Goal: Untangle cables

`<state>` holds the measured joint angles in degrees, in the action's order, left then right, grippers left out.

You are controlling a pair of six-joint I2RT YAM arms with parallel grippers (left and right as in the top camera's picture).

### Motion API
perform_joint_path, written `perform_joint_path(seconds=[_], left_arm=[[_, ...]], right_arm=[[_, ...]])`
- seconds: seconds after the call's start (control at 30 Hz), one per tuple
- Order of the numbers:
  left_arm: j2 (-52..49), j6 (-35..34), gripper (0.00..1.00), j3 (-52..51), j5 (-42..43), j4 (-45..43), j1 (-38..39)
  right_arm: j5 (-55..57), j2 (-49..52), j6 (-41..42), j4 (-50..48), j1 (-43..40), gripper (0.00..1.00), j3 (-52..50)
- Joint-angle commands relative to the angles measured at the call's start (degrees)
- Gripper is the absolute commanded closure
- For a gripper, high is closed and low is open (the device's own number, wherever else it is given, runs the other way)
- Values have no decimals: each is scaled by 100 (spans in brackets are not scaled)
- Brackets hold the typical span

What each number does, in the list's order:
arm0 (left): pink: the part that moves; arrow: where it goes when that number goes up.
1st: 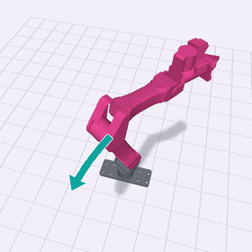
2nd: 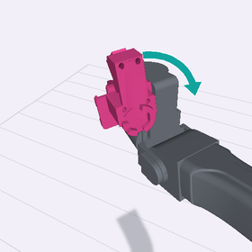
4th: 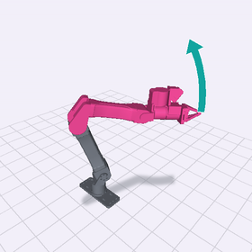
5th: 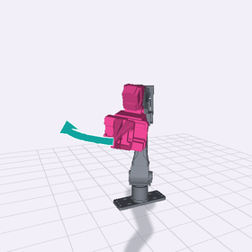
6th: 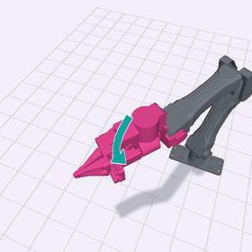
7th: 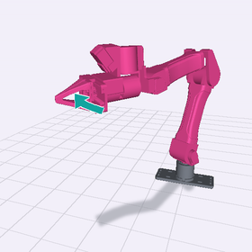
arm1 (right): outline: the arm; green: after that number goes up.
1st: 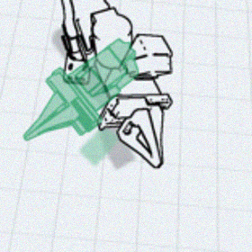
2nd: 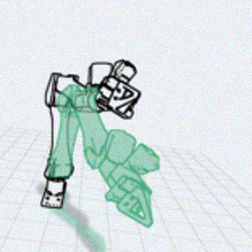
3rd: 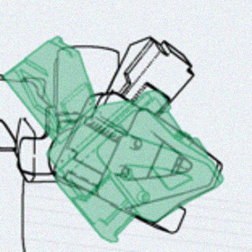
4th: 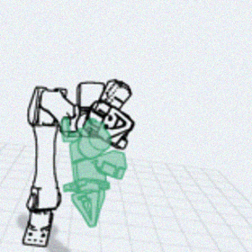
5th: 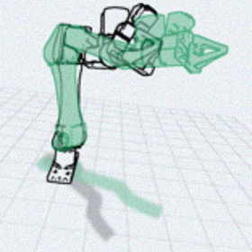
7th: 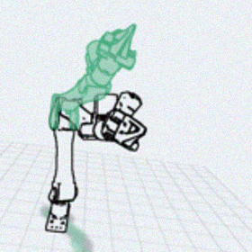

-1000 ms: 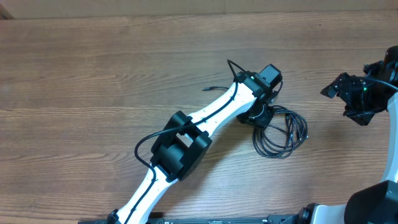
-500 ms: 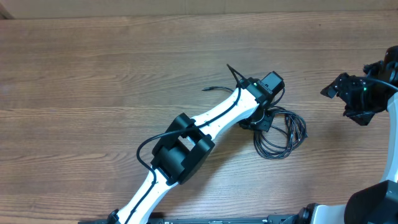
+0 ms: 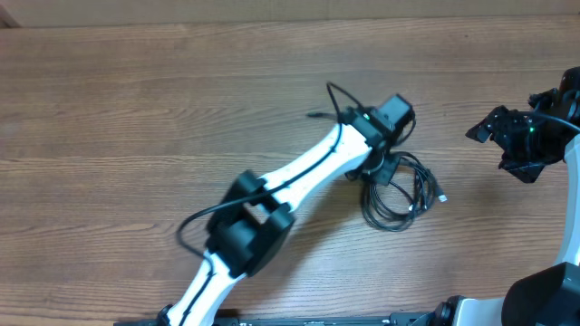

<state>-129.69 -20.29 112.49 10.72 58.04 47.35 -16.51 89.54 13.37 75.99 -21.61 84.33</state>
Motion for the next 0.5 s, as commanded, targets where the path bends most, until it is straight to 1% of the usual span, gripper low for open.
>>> perform_joint_path(seconds=[0.0,0.07,0.2,0.33,0.47], left_arm=[[1285,273,96,415,-179,-28,-245],[1670,251,96,439,-170,-37,-299],[2339,234,96,439,-170,-48,-391],[2826,79,96,439,-168,-133,-551],[3115,-15,96,455,24,-396,-793]], right_arm=[[-726,-59,-603,35,22,12,74],[-1333,-59,-1034,118,59,12,74],[-1961,-72,-1266,151,146,15,81],[-3029,-205,-1816,142,282,16,87],[-3480,-385,-1834,31,570,16,87]])
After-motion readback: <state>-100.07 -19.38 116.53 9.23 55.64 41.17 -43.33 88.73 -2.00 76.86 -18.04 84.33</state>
